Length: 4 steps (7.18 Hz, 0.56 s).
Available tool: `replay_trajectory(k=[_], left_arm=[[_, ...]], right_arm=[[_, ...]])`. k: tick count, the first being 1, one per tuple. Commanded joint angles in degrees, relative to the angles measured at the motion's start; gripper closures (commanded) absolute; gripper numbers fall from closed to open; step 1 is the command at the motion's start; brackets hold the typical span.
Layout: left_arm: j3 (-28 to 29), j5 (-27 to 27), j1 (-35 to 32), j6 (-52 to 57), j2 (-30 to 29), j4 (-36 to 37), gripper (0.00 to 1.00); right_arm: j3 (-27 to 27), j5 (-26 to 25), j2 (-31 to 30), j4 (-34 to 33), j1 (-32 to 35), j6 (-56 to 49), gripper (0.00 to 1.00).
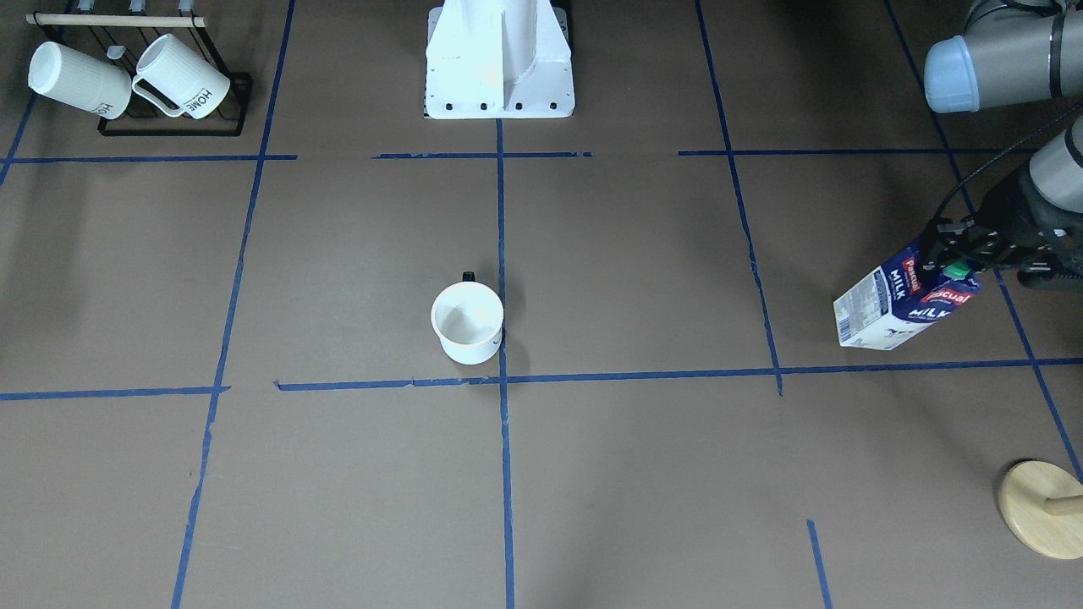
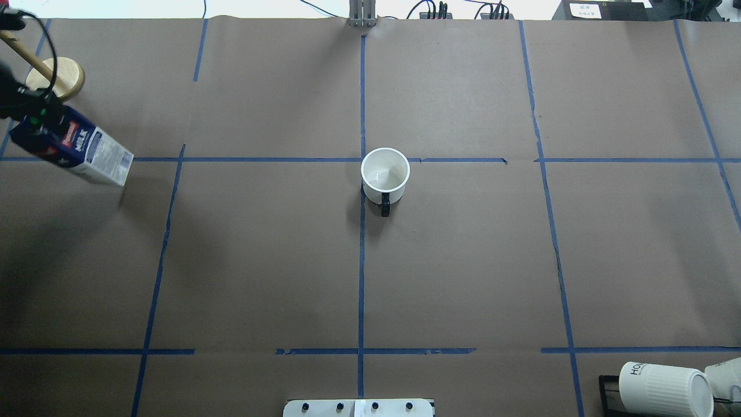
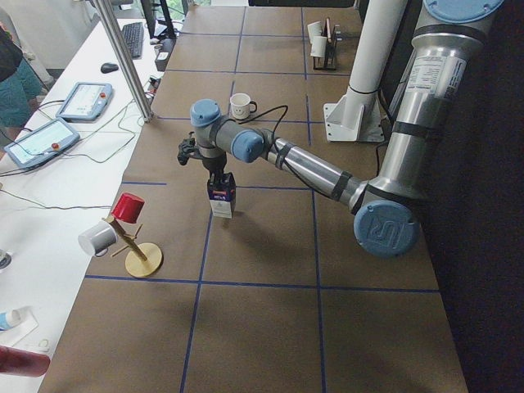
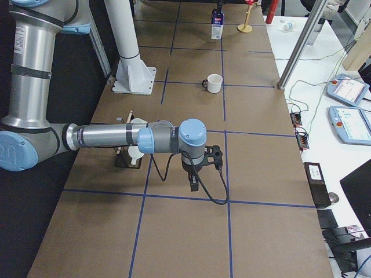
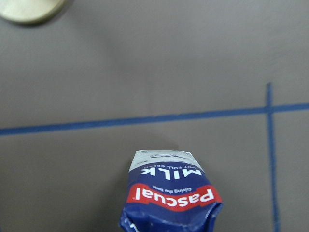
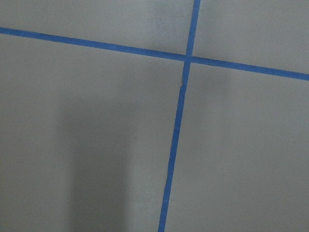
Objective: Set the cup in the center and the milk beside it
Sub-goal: 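Carry the milk carton with the left gripper beside the mug and lower it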
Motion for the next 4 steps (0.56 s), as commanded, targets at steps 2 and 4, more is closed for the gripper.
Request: replay_trajectory(k=[2,4], left_arm=[[2.57,5.96,12.93,-20.19,-19.74,8.93,0.62],[15.26,8.56,18.61,-28.09,-34.93,8.49,0.62]], right_arm=[[-0.05,0.0,0.09,0.0,0.0,0.62,0.0],[-0.14,0.0,0.09,0.0,0.0,0.62,0.0]])
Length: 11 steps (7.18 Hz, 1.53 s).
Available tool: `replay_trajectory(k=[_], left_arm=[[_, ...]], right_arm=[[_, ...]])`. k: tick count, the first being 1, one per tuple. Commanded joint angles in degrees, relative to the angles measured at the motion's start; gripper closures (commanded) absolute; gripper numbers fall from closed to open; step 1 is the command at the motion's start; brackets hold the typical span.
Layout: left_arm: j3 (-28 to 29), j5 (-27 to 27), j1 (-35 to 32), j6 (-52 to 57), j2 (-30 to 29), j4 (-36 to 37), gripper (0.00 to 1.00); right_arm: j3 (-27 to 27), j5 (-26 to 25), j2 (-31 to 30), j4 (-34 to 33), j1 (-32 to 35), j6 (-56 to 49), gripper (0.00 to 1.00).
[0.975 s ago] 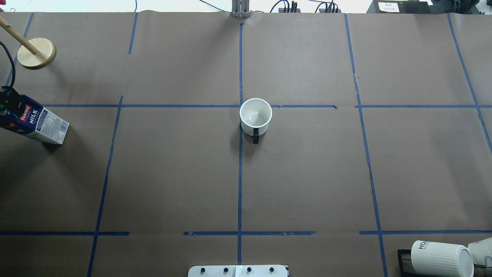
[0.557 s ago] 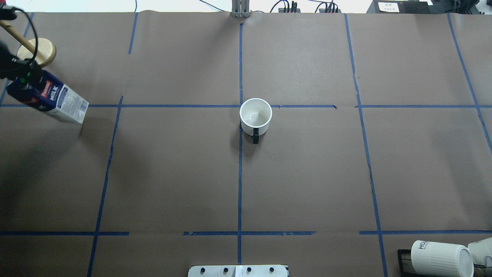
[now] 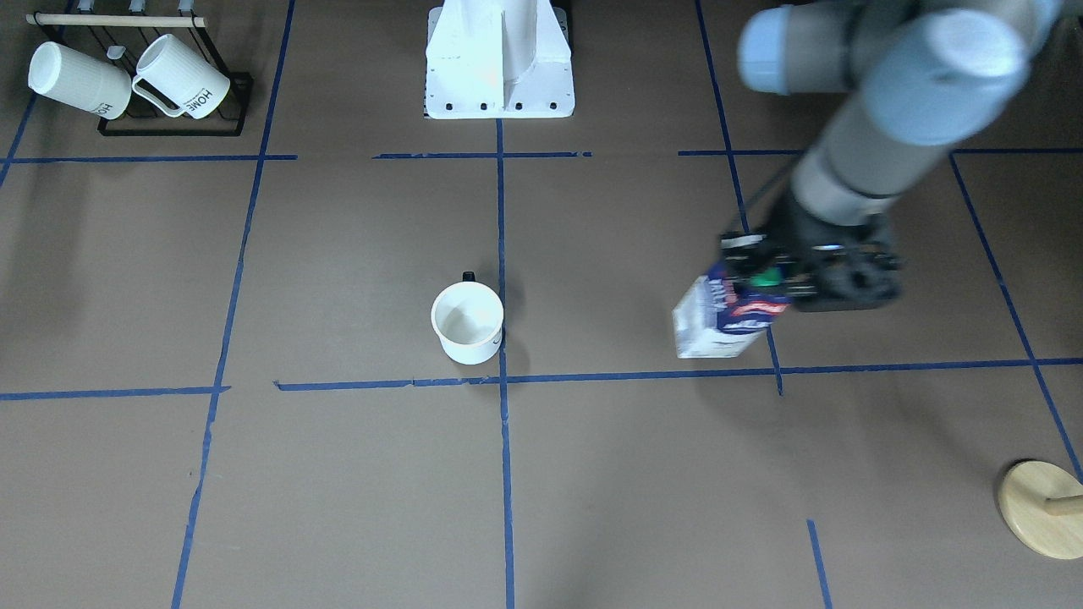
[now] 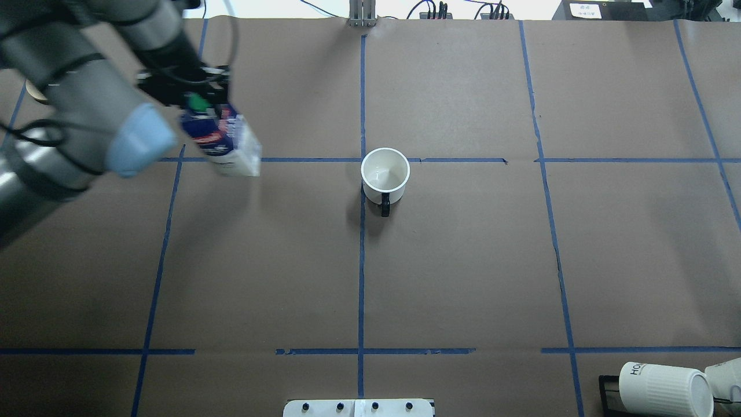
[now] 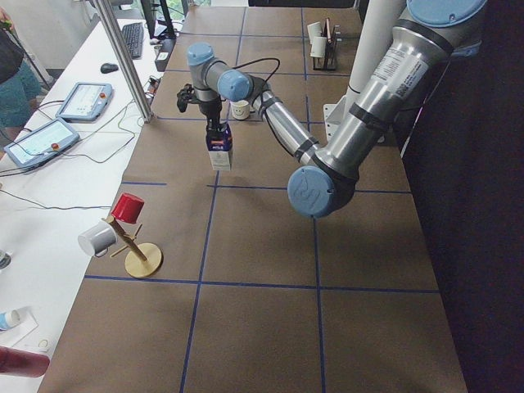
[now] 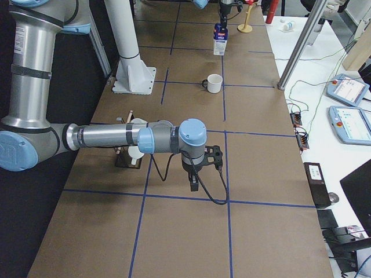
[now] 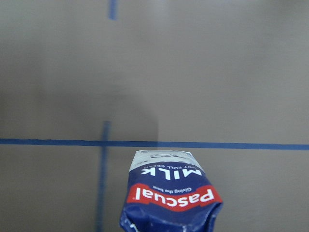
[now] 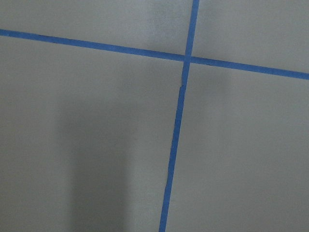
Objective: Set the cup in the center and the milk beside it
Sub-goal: 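Carry the milk carton with the left gripper beside the mug and lower it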
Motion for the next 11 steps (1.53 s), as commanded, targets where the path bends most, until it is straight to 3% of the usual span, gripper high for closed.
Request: replay_trajectory(k=[1,5,6,8,10,11], left_arm=[[11.14,1.71,5.34,-4.89,-12.71,-0.23,0.62],[12.83,6.45,11.86,-7.17,-12.65,-5.48,0.6],[13.88,6.45,11.86,-7.35,-12.56,-6.55,0.5],[13.81,6.63,11.86,-7.17,-12.39,-6.38,0.0],[11.98,5.67,8.64,-6.3,-12.83,-4.37,0.0],[9.7,2.36,6.0,-4.21,-13.09,-0.79,0.0]], right_arm=[[-0.26,0.0,0.01,0.0,0.0,0.01,0.0],[-0.43,0.0,-0.07,-0.09,0.0,0.09,0.0],[-0.35,0.0,0.01,-0.09,0.0,0.18,0.0],[-0.34,0.0,0.1,0.0,0.0,0.27,0.0],[-0.43,-0.09,0.19,-0.09,-0.09,0.18,0.0],[-0.43,0.0,0.19,-0.09,-0.09,0.18,0.0]])
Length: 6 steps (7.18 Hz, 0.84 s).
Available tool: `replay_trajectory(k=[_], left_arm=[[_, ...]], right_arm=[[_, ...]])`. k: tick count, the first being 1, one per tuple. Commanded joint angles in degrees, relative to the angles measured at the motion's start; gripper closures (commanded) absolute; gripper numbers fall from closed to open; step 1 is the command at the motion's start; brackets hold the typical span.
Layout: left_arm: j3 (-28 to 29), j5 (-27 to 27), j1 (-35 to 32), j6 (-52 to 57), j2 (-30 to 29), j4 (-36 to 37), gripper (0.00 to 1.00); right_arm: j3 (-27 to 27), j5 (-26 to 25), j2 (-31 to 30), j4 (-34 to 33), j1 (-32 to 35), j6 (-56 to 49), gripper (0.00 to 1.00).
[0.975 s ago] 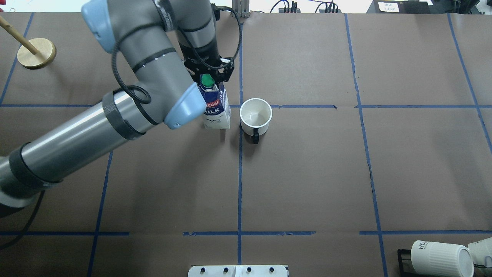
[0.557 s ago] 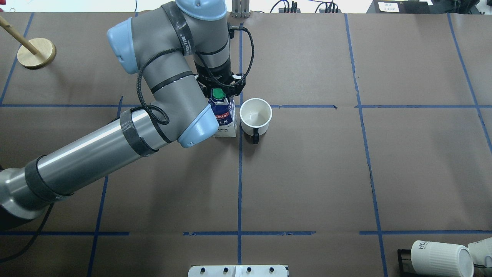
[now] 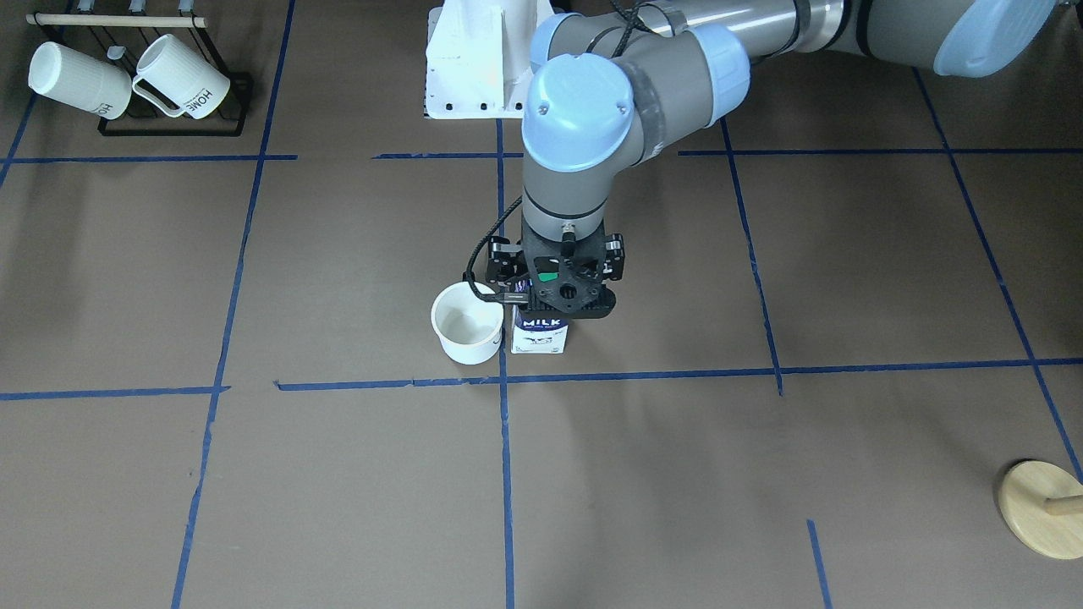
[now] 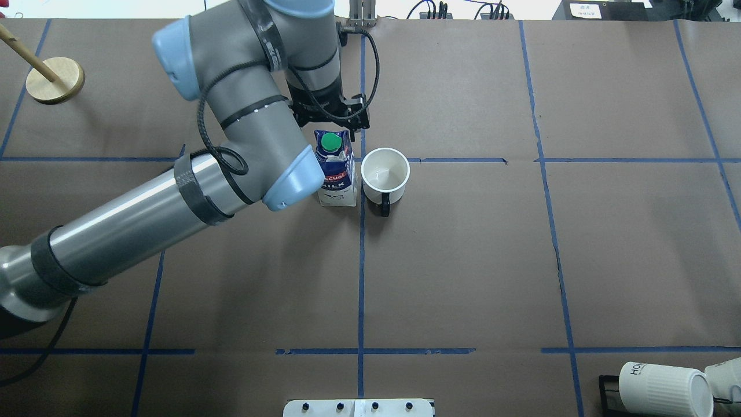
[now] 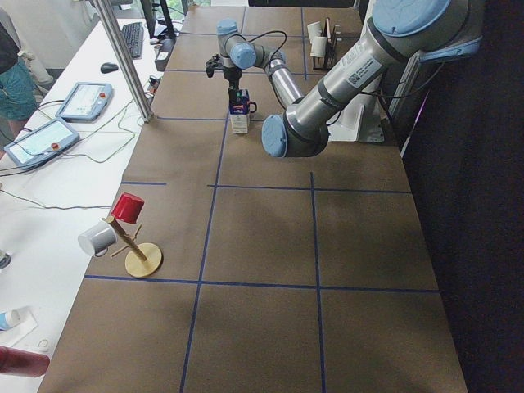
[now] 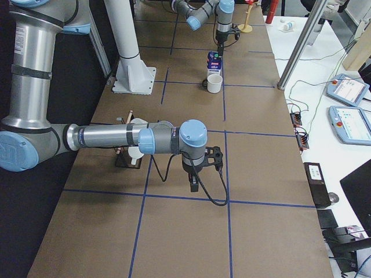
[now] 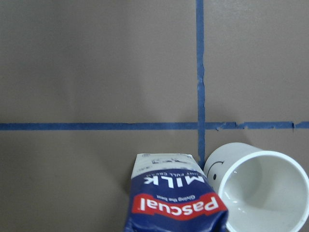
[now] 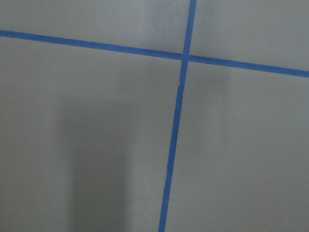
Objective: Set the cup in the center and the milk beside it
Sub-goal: 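Open the left gripper and withdraw it from the carton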
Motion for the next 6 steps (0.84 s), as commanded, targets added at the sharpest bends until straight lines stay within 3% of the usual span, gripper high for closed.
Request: replay_trajectory(k=[1,2,4,6], left_arm=[[-4.11,-5.91,-5.99,7.22,0.02,7.52,0.0],[-7.0,-6.46,-9.06,13.37,3.07,10.08,0.0],[-15.17,-8.64,-17.04,29.33,17.35,10.29,0.0],[-17.83,-10.59,-28.2,51.02,31.85,9.68,0.0]], right_arm=[[-0.04,-0.05,0.1,-0.01,-0.04,-0.1,0.0],[-0.13,-0.14,0.11,-0.01,-0.04,0.08,0.0],[-0.3,-0.14,0.11,-0.01,-0.21,0.34,0.0],[-0.3,-0.22,0.11,-0.1,-0.21,0.34,0.0]])
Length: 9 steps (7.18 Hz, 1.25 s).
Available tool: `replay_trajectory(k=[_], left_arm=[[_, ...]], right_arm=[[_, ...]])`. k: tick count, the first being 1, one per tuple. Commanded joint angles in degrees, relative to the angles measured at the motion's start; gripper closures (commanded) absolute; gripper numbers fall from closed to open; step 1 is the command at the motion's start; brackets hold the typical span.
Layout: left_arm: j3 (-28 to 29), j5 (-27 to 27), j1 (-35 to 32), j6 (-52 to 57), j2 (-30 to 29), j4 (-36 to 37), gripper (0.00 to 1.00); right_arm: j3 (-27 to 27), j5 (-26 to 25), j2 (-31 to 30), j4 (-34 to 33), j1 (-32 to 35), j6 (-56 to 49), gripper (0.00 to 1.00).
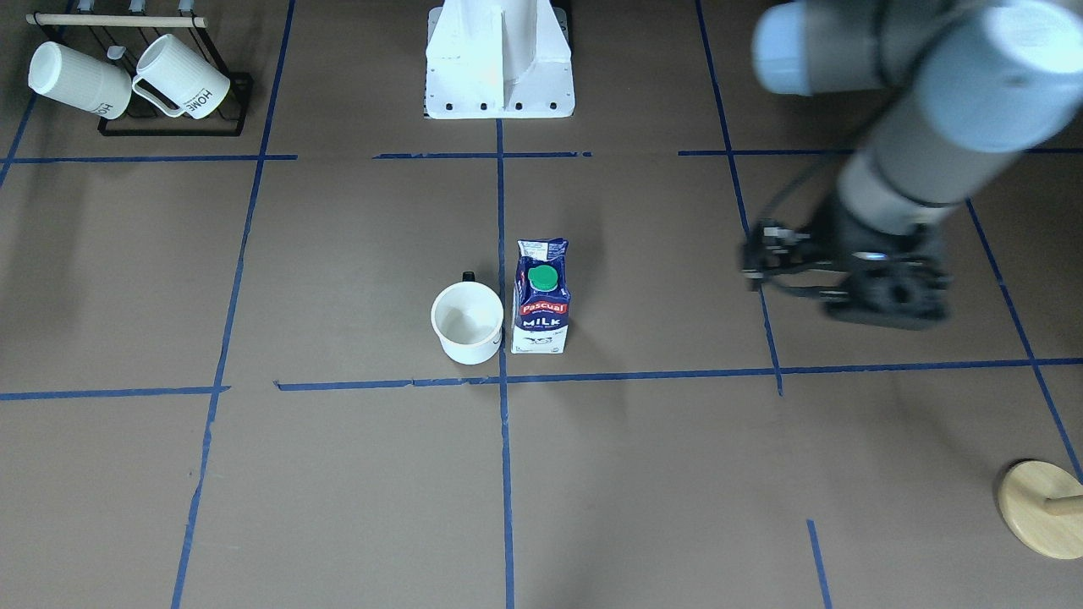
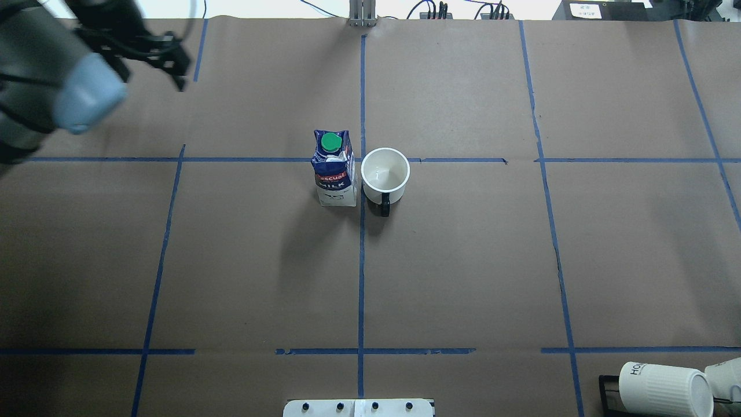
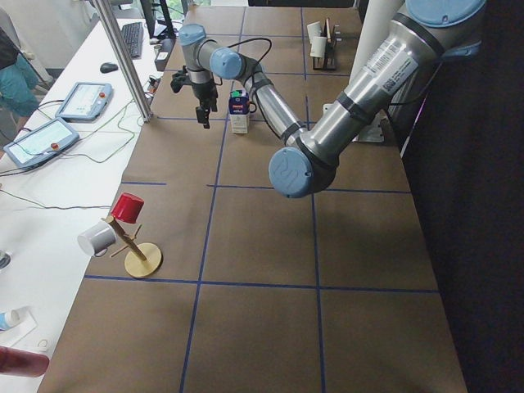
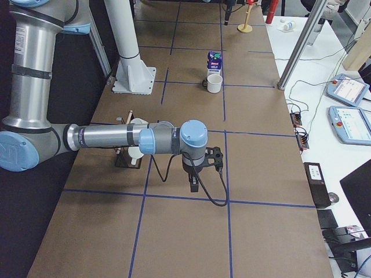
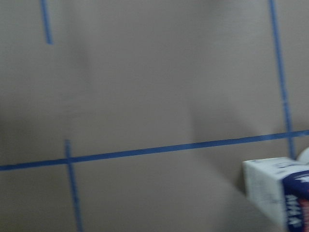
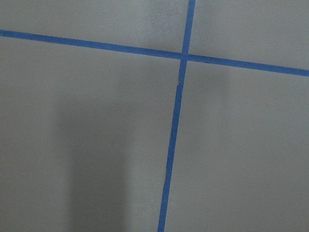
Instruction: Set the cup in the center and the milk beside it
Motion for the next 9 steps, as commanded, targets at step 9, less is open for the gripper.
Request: replay_trajectory(k=[9], left_arm=[[4.74,-4.82,-23.29,34.7,35.74,-11.73,0.0]], right_arm=[[-0.2,0.2,0.0,-0.06,-0.2,0.49,0.0]])
